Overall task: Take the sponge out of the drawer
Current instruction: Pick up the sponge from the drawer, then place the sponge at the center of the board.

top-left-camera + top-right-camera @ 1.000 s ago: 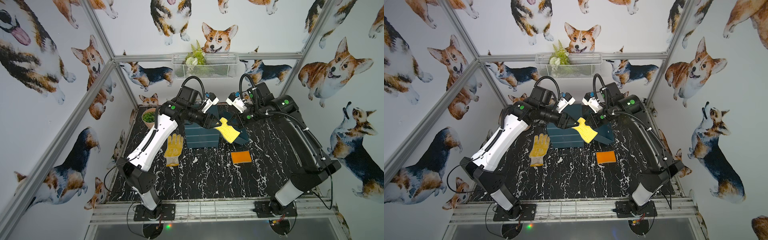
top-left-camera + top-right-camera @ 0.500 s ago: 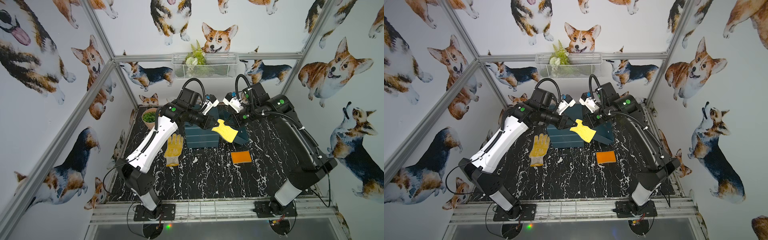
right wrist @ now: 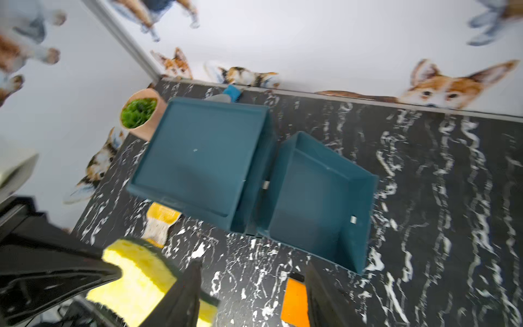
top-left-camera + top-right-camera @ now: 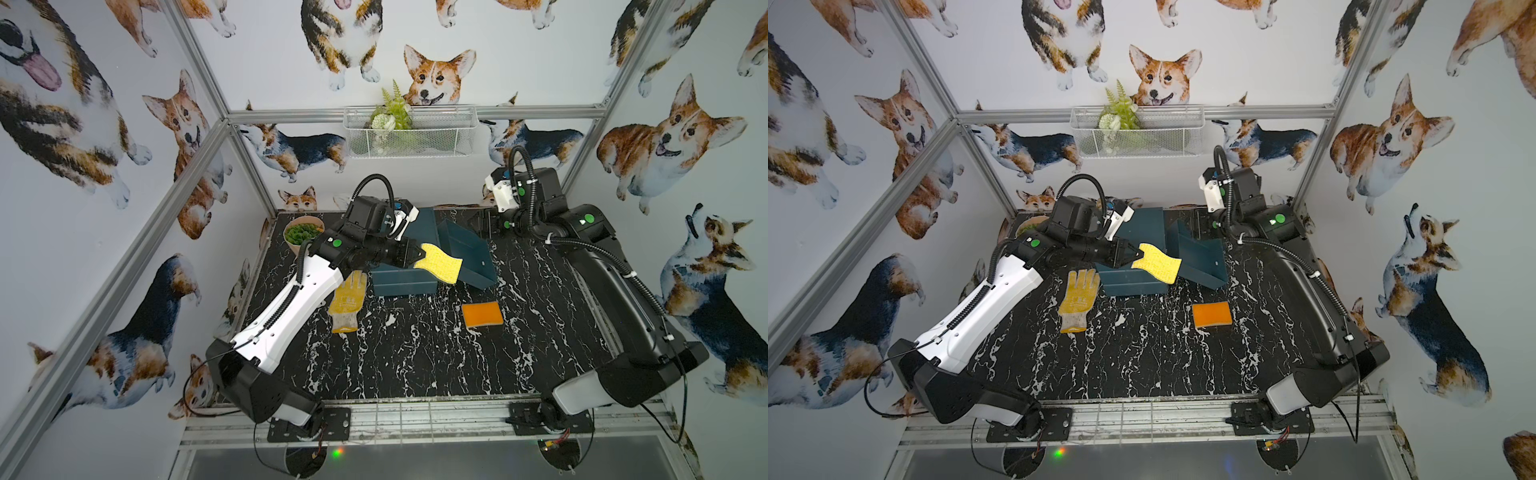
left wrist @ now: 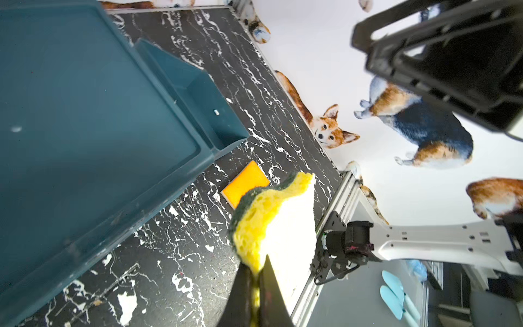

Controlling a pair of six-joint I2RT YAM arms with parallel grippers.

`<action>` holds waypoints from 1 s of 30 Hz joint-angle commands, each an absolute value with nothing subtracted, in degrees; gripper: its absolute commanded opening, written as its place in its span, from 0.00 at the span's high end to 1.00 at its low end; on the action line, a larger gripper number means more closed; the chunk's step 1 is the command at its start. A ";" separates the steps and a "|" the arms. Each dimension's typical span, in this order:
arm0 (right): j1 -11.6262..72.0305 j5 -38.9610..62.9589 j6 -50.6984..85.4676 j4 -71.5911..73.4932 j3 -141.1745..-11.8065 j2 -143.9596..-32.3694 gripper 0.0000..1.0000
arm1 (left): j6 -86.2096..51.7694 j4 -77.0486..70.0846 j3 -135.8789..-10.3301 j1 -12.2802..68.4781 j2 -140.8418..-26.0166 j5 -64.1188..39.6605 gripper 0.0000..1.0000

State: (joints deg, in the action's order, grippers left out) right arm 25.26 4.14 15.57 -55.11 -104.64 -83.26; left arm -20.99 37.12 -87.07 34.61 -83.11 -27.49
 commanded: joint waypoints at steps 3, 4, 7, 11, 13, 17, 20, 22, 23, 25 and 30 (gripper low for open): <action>21.66 -3.34 20.47 -52.57 -96.22 -77.00 0.38 | -34.02 26.35 -78.05 41.90 -79.10 -11.15 1.00; 21.09 -2.97 21.16 -52.56 -94.69 -76.15 0.38 | -35.76 25.46 -76.25 43.36 -78.49 -8.76 1.00; 20.61 -1.35 22.48 -51.99 -90.44 -74.38 0.38 | -40.43 22.38 -70.15 46.62 -76.57 -2.62 1.00; 20.26 0.93 24.53 -51.47 -86.07 -73.05 0.38 | -45.63 17.80 -62.70 49.27 -74.63 2.79 1.00; 20.22 1.48 24.58 -51.15 -84.54 -72.15 0.38 | -46.79 15.04 -59.96 50.22 -75.19 3.04 1.00; 19.87 1.93 24.14 -51.39 -83.28 -70.96 0.38 | -47.93 10.97 -56.49 51.97 -79.19 4.26 1.00; 19.78 1.68 23.74 -52.24 -83.14 -70.32 0.38 | -50.36 6.54 -53.70 52.70 -82.51 3.88 1.00; 19.69 1.03 23.49 -52.71 -82.99 -69.68 0.38 | -50.45 6.02 -53.44 53.44 -84.86 4.50 1.00; 19.59 0.79 23.41 -52.81 -82.90 -69.50 0.38 | -50.32 5.85 -53.44 53.67 -85.82 4.33 1.00; 19.51 0.07 23.34 -53.08 -82.63 -68.96 0.38 | -50.26 5.43 -53.36 53.96 -87.61 4.37 1.00; 19.42 -1.02 23.25 -53.57 -82.44 -68.60 0.38 | -49.40 6.27 -54.85 53.96 -91.64 4.61 1.00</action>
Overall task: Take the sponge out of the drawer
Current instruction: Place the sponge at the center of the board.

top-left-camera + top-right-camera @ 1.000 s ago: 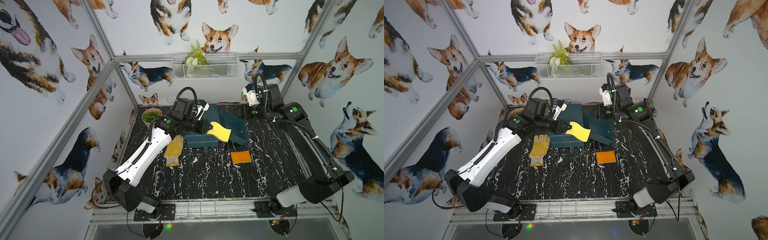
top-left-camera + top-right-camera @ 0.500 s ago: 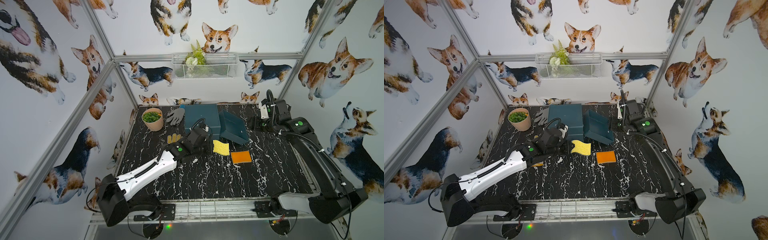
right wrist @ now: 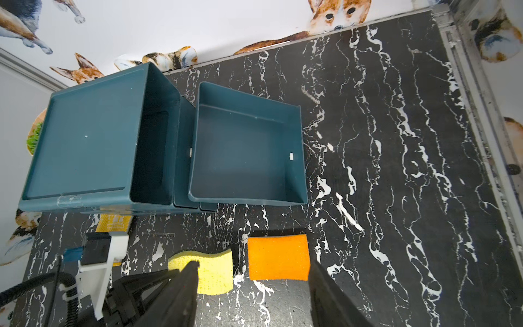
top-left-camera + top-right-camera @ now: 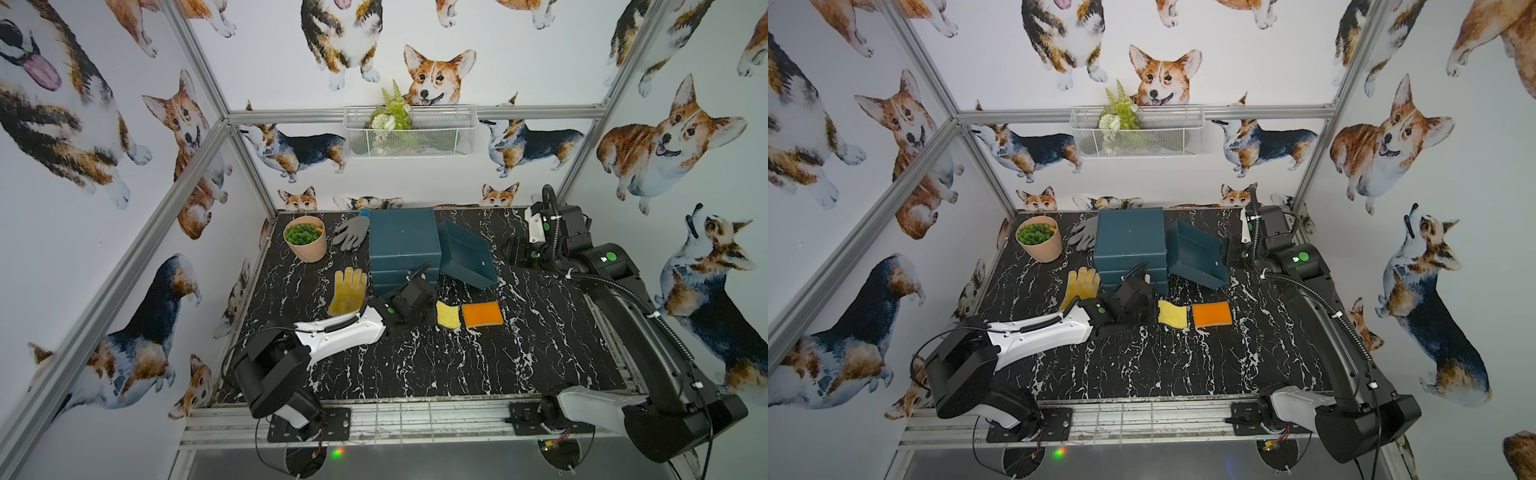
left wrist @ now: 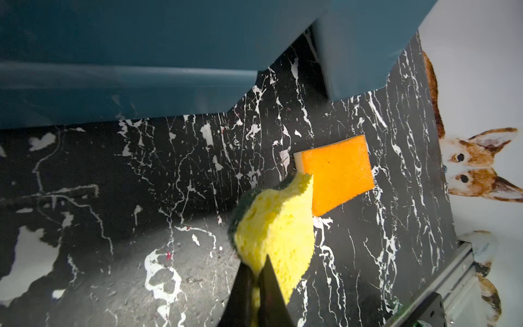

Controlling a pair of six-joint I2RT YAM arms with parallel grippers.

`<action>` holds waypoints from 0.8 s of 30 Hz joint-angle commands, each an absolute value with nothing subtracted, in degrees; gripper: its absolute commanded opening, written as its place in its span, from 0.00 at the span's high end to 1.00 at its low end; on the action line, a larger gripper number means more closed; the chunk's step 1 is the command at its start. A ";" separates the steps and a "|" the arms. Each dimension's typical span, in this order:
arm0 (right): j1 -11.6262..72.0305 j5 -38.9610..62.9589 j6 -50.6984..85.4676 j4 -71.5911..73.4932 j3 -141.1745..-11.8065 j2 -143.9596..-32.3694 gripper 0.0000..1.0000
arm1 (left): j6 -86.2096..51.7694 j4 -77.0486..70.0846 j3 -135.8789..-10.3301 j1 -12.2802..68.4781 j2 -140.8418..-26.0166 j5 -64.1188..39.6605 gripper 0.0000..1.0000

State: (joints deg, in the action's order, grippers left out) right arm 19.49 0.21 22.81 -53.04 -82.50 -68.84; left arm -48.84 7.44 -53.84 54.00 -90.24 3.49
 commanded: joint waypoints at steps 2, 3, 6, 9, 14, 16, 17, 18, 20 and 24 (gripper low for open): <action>19.41 -1.31 23.12 -53.70 -82.57 -68.79 0.38 | -49.32 7.37 -55.28 53.96 -93.07 4.96 1.00; 19.34 -1.38 23.17 -53.78 -82.62 -68.86 0.38 | -49.61 7.70 -55.20 53.93 -93.56 5.14 1.00; 19.34 -1.84 22.96 -53.83 -82.88 -69.12 0.38 | -49.97 9.51 -55.44 53.88 -94.73 5.53 1.00; 19.34 -2.28 22.77 -53.88 -83.06 -69.34 0.38 | -50.73 10.45 -55.35 53.81 -96.02 6.01 1.00; 19.34 -2.29 22.68 -53.90 -83.48 -69.61 0.38 | -51.06 11.61 -55.62 53.35 -96.78 6.57 0.66; 19.34 -2.45 22.68 -53.88 -83.77 -69.52 0.38 | -50.74 12.25 -56.05 53.24 -96.92 7.07 0.54; 19.35 -2.53 22.65 -53.88 -83.84 -69.46 0.38 | -50.75 12.39 -56.07 53.26 -96.86 7.27 0.51; 19.34 -2.62 22.59 -53.96 -83.96 -69.35 0.38 | -50.71 12.44 -56.07 53.19 -96.86 7.34 0.49; 19.34 -2.72 22.66 -54.10 -83.85 -69.30 0.38 | -50.59 12.72 -56.07 53.09 -96.52 7.72 0.49; 19.32 -2.99 23.02 -54.14 -83.42 -69.26 0.38 | -49.09 13.67 -56.48 52.97 -95.45 8.75 0.47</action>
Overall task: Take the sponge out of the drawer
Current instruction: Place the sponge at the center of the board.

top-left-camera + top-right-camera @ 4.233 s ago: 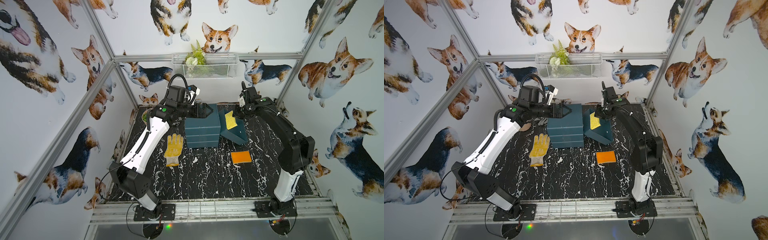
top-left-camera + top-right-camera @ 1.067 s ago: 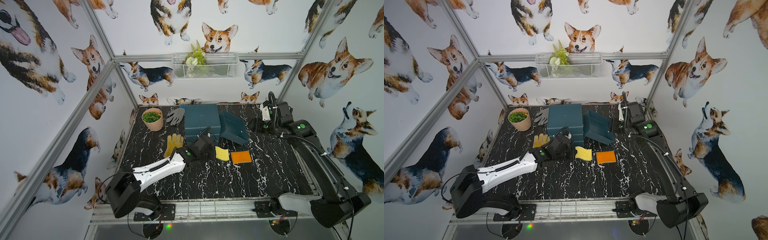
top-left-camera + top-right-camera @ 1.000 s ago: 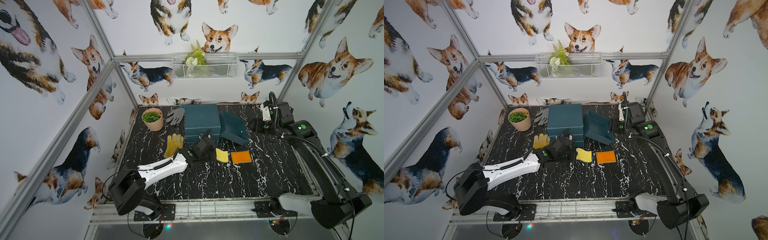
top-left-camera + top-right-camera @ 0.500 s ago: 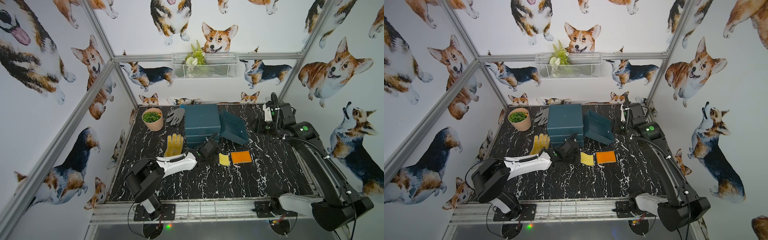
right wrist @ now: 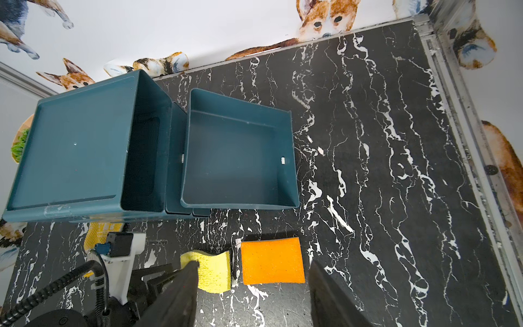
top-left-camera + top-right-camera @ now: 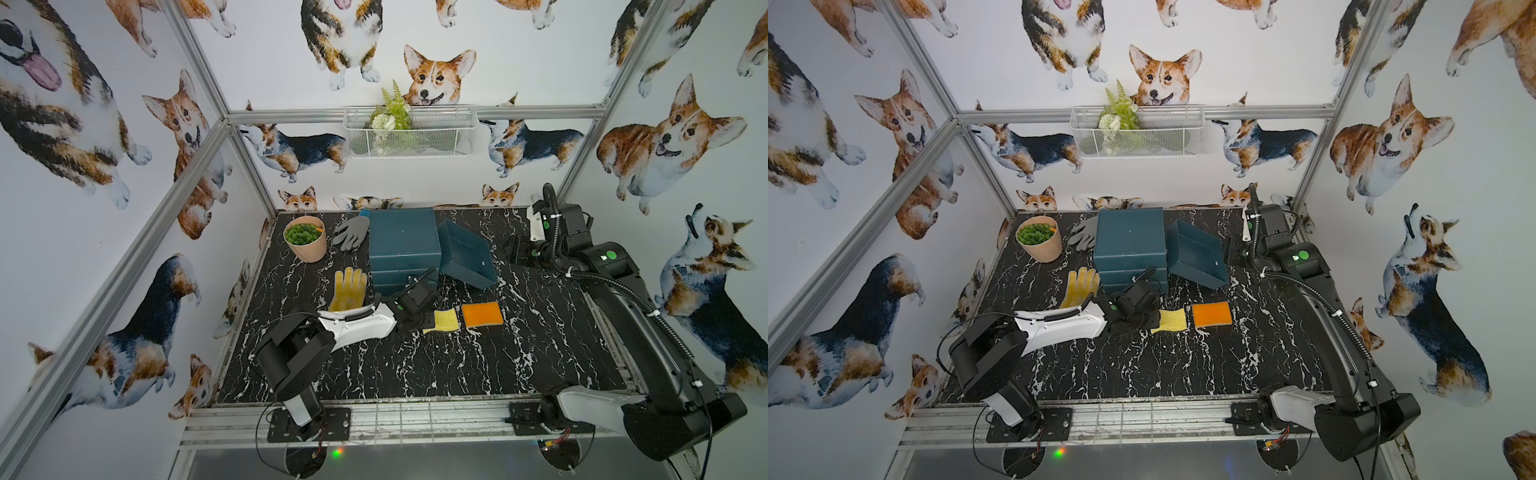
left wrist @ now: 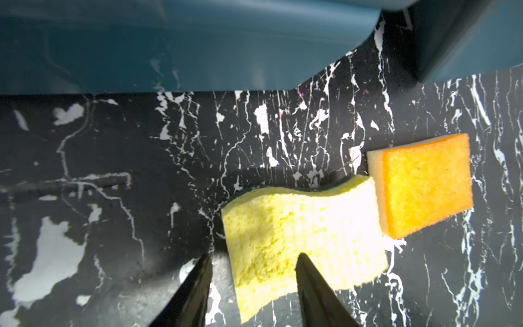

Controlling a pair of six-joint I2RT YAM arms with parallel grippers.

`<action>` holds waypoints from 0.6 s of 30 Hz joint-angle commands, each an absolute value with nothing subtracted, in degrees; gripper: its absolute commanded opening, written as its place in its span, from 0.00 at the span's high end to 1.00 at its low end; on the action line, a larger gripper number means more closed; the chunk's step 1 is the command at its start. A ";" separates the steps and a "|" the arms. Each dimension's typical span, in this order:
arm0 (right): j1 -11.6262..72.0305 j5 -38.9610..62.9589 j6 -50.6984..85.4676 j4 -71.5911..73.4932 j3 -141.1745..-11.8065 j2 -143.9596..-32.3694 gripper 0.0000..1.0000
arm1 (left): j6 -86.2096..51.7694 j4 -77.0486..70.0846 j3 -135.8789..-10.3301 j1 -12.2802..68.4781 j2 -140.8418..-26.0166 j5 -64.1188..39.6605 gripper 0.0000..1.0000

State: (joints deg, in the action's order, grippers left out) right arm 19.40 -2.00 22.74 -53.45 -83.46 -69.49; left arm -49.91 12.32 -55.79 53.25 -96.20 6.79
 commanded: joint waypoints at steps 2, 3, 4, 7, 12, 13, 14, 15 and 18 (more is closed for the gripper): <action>19.34 -2.92 23.49 -53.97 -82.92 -69.50 0.38 | -47.66 14.67 -56.99 53.01 -93.40 9.62 0.46; 19.34 -2.90 23.64 -53.71 -82.54 -69.59 0.38 | -46.54 15.29 -57.34 53.00 -92.21 10.13 0.45; 19.34 -2.98 23.79 -53.61 -82.32 -69.86 0.38 | -45.21 15.90 -57.79 52.98 -90.91 10.43 0.44; 19.25 -3.08 23.74 -53.74 -82.00 -71.50 0.38 | -39.97 17.70 -59.72 52.91 -84.65 10.12 0.35; 18.49 -2.12 23.93 -52.81 -81.91 -76.30 0.33 | -31.04 22.31 -66.91 52.51 -73.35 8.44 0.01; 18.16 -1.62 24.08 -52.45 -81.91 -77.26 0.33 | -29.44 25.00 -69.60 52.22 -72.34 8.64 0.00; 17.71 -0.98 24.22 -52.00 -81.91 -78.25 0.33 | -28.10 27.37 -71.90 51.76 -72.01 8.79 0.00; 16.97 -0.31 24.47 -51.44 -81.82 -79.33 0.33 | -26.78 29.55 -74.23 51.11 -71.96 8.79 0.00; 14.23 2.30 24.46 -49.74 -81.09 -82.38 0.34 | -23.49 34.89 -80.46 48.18 -72.57 8.00 0.00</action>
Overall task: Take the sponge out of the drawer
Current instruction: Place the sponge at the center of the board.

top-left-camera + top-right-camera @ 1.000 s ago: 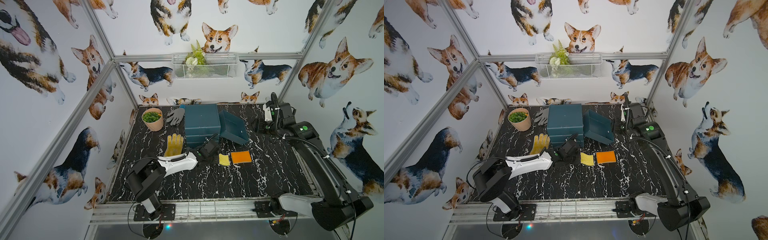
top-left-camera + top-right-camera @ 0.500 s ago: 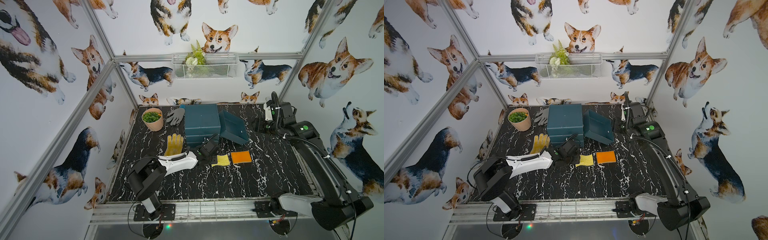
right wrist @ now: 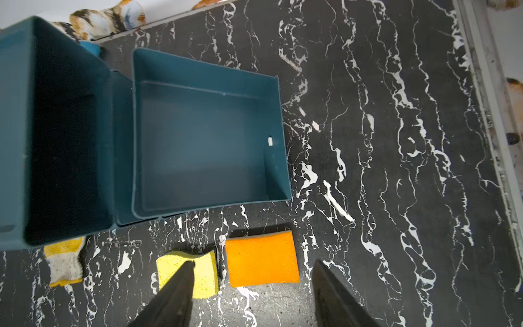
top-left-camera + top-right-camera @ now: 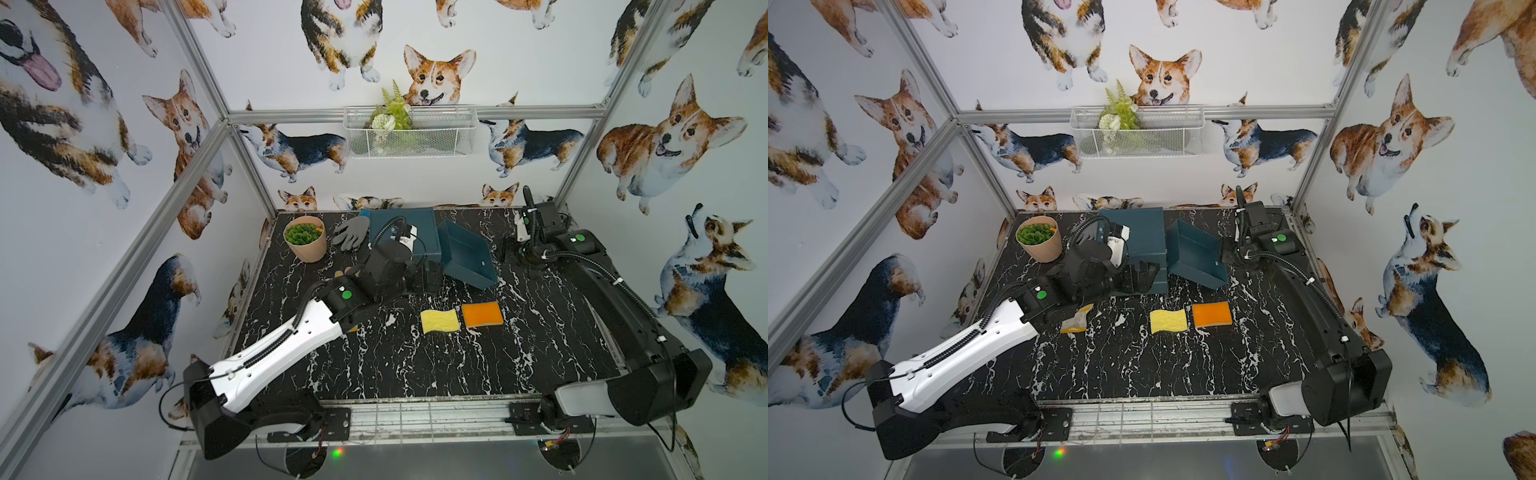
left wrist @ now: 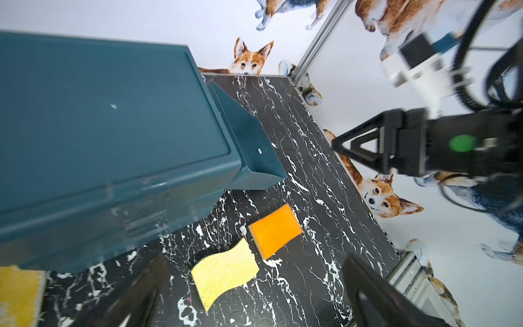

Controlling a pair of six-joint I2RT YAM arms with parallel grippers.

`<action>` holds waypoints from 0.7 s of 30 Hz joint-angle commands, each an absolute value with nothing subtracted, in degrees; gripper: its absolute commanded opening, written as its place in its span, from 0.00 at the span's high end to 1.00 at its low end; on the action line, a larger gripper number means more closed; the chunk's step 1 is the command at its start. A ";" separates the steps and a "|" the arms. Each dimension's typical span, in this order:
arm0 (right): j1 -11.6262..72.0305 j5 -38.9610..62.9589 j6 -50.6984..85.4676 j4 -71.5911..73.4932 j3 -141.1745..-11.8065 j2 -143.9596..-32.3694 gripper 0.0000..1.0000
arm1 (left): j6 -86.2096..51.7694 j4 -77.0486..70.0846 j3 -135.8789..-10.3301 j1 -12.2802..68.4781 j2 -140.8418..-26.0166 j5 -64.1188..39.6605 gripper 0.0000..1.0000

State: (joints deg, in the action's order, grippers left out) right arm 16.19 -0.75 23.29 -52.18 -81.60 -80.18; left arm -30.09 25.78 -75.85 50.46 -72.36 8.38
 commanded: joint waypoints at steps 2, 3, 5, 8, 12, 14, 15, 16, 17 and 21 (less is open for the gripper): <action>11.56 5.42 23.95 -49.21 -80.80 -85.31 0.34 | -22.67 35.06 -81.90 45.35 -72.60 5.87 0.00; 10.23 8.03 24.06 -49.01 -80.90 -86.88 0.36 | -22.77 34.59 -82.00 43.88 -72.40 4.14 0.00; 7.36 13.29 24.07 -49.54 -82.49 -91.24 0.43 | -23.90 33.23 -81.61 39.97 -72.25 -0.38 0.00; 6.12 16.44 22.21 -53.13 -85.99 -97.04 0.47 | -24.70 31.41 -80.54 35.08 -71.82 -5.94 0.00; 6.06 17.54 21.18 -52.21 -86.31 -101.84 0.50 | -24.12 31.29 -80.07 31.13 -72.22 -8.90 0.00; 6.08 17.55 21.19 -50.69 -86.29 -103.71 0.50 | -23.84 31.29 -79.89 29.30 -72.74 -10.48 0.00; 6.07 17.44 21.23 -50.45 -86.61 -104.60 0.51 | -23.77 31.35 -79.89 28.53 -72.98 -11.07 0.00; 5.99 17.25 21.12 -50.68 -87.13 -105.45 0.51 | -23.73 31.24 -79.94 27.78 -73.25 -11.65 0.00; 5.82 16.94 21.07 -50.80 -87.57 -106.39 0.51 | -23.60 31.00 -79.89 27.16 -73.38 -12.17 0.00; 5.43 15.80 20.01 -49.94 -87.48 -108.46 0.51 | -23.38 29.44 -79.72 25.03 -74.15 -13.42 0.00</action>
